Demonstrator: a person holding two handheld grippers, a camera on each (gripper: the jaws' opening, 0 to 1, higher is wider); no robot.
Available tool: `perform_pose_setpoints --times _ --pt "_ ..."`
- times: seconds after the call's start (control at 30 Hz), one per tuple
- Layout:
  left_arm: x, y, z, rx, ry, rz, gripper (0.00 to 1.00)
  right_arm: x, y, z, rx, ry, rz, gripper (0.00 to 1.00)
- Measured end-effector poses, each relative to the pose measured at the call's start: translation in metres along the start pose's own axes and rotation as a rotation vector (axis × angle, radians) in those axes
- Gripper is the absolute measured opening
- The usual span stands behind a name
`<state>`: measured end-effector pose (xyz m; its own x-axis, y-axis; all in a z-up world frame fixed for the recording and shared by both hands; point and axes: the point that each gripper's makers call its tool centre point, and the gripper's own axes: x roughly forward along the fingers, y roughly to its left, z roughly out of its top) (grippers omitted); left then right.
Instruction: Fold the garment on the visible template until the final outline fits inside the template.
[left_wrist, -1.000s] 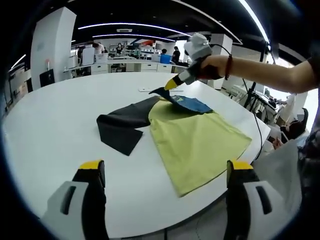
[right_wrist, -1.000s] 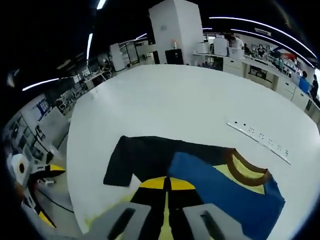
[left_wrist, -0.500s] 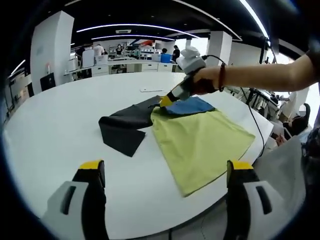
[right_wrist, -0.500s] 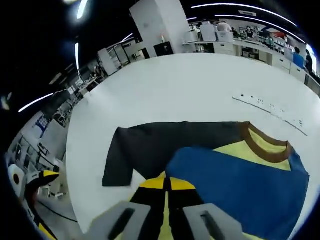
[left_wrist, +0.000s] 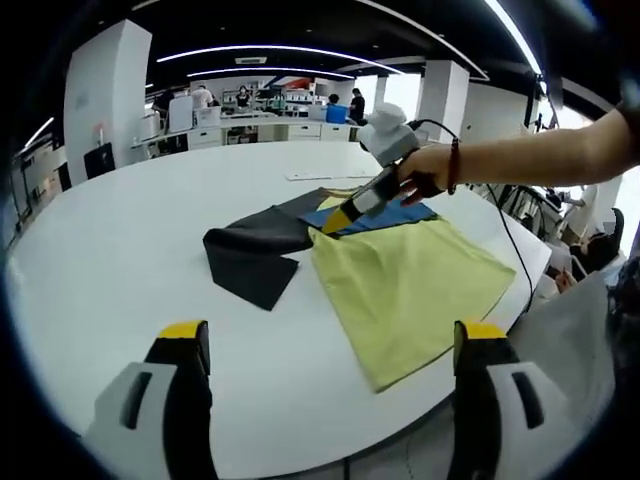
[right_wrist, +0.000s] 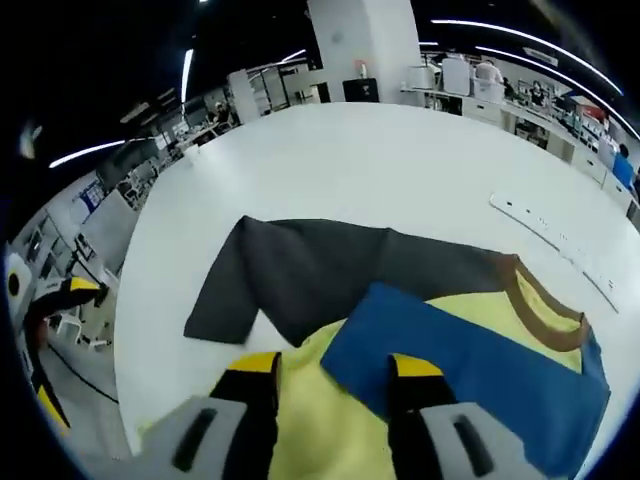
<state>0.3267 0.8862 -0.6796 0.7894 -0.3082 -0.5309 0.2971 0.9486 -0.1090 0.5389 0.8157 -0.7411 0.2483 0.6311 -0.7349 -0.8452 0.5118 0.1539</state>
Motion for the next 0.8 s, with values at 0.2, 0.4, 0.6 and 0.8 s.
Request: perform_pose_setpoints --times 0.2,0.4,0.6,0.8 --pt "0.002 -0.004 0.003 0.012 -0.001 -0.014 0.99 -0.016 -0.005 0.004 -0.001 -0.014 0.0 0.66" --pt "0.004 -0.004 0.007 0.023 0.0 -0.017 0.99 -0.037 -0.033 -0.008 0.002 0.008 -0.063 0.67" --pt "0.005 -0.006 0.011 0.033 -0.005 -0.021 0.99 -0.062 -0.064 -0.023 0.022 0.018 -0.132 0.67" --pt "0.005 -0.005 0.014 0.037 -0.008 -0.021 0.99 -0.085 -0.095 -0.045 0.055 0.043 -0.19 0.66"
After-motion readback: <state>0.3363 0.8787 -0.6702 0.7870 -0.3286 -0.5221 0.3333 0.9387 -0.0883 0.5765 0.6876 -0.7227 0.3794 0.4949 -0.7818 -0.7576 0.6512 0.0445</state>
